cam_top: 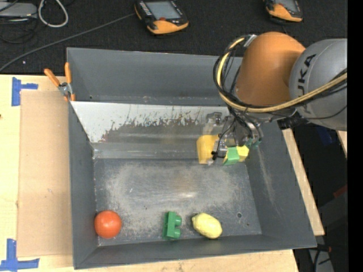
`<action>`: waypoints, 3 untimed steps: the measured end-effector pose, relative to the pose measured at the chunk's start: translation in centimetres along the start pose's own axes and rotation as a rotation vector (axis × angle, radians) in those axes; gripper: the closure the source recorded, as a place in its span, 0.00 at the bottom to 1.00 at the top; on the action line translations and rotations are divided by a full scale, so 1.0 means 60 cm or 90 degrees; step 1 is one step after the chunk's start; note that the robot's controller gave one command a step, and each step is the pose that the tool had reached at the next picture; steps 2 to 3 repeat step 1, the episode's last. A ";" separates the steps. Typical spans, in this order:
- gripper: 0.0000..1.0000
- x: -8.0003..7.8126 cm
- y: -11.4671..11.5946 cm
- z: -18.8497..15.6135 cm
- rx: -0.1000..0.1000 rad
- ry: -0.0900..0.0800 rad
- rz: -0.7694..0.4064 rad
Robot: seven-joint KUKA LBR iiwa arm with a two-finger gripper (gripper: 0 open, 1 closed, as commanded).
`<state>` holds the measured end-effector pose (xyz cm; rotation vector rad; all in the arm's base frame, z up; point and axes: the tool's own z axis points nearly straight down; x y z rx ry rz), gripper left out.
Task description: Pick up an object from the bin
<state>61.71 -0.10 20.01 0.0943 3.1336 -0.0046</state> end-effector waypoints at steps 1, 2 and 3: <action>1.00 -0.006 0.001 -0.140 -0.001 0.001 -0.071; 1.00 -0.006 0.001 -0.140 -0.001 0.001 -0.071; 1.00 -0.006 0.001 -0.140 -0.001 0.001 -0.071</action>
Offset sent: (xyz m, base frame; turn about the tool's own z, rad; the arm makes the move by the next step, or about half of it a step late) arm 0.0042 0.0098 -0.0263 -0.0624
